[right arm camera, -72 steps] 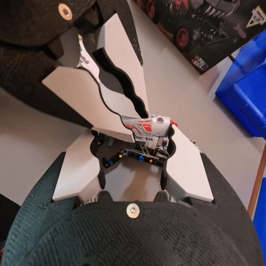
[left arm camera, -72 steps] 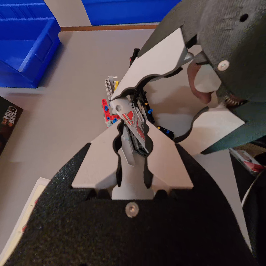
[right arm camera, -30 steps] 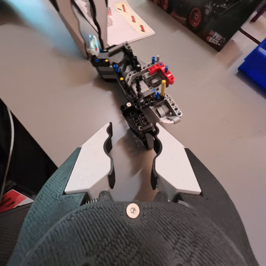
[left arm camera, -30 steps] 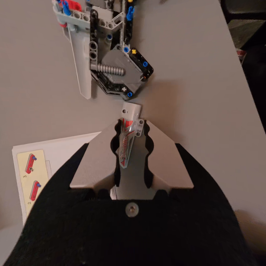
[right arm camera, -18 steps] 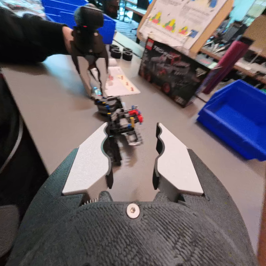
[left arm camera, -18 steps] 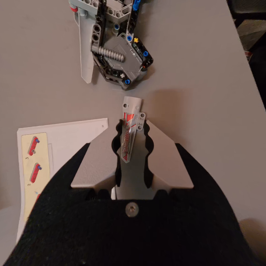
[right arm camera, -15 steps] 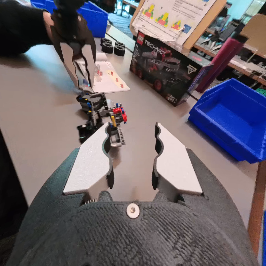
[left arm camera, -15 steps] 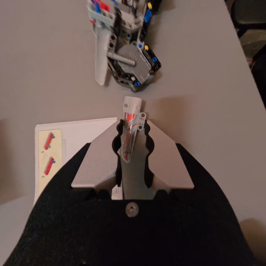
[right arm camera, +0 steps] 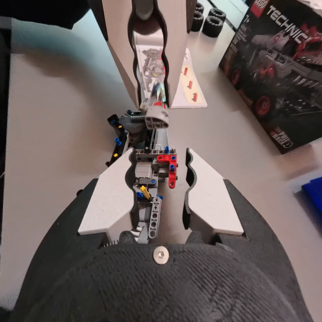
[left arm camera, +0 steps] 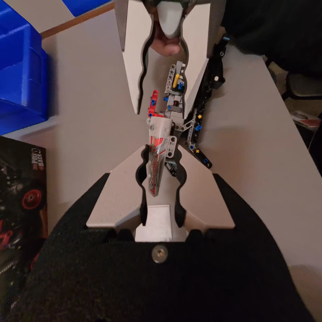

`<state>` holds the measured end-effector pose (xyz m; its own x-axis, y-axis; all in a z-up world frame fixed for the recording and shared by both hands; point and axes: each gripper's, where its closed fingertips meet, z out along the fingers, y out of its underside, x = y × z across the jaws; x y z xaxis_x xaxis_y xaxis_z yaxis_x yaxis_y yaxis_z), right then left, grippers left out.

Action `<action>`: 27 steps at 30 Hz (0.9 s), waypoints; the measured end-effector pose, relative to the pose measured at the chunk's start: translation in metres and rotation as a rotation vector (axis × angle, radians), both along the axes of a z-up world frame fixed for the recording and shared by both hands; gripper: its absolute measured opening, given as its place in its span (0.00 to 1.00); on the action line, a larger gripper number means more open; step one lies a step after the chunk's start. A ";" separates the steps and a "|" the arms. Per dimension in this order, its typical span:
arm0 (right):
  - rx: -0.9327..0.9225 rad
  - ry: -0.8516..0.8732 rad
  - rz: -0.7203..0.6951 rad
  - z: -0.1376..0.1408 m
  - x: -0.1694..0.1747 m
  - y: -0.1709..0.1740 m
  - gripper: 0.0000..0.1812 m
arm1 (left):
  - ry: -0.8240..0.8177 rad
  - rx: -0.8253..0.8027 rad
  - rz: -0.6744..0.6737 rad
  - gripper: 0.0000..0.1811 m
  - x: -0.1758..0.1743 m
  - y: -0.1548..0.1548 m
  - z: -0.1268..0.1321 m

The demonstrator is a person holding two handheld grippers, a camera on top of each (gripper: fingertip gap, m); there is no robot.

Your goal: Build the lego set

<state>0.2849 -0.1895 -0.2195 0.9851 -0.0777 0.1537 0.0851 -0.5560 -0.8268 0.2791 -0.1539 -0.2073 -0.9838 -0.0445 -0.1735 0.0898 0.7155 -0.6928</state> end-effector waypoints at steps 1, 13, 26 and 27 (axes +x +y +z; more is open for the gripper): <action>0.015 -0.013 -0.009 0.002 0.001 -0.001 0.31 | 0.011 0.017 -0.013 0.15 0.001 -0.002 -0.004; 0.117 -0.050 -0.075 0.006 0.011 -0.004 0.27 | 0.070 0.039 0.022 0.15 0.008 -0.013 -0.017; 0.121 -0.031 -0.038 0.003 0.002 0.001 0.26 | 0.039 0.088 0.041 0.15 0.004 -0.016 -0.019; 0.109 -0.038 -0.039 0.001 0.002 0.002 0.25 | 0.025 0.092 0.042 0.15 0.005 -0.016 -0.019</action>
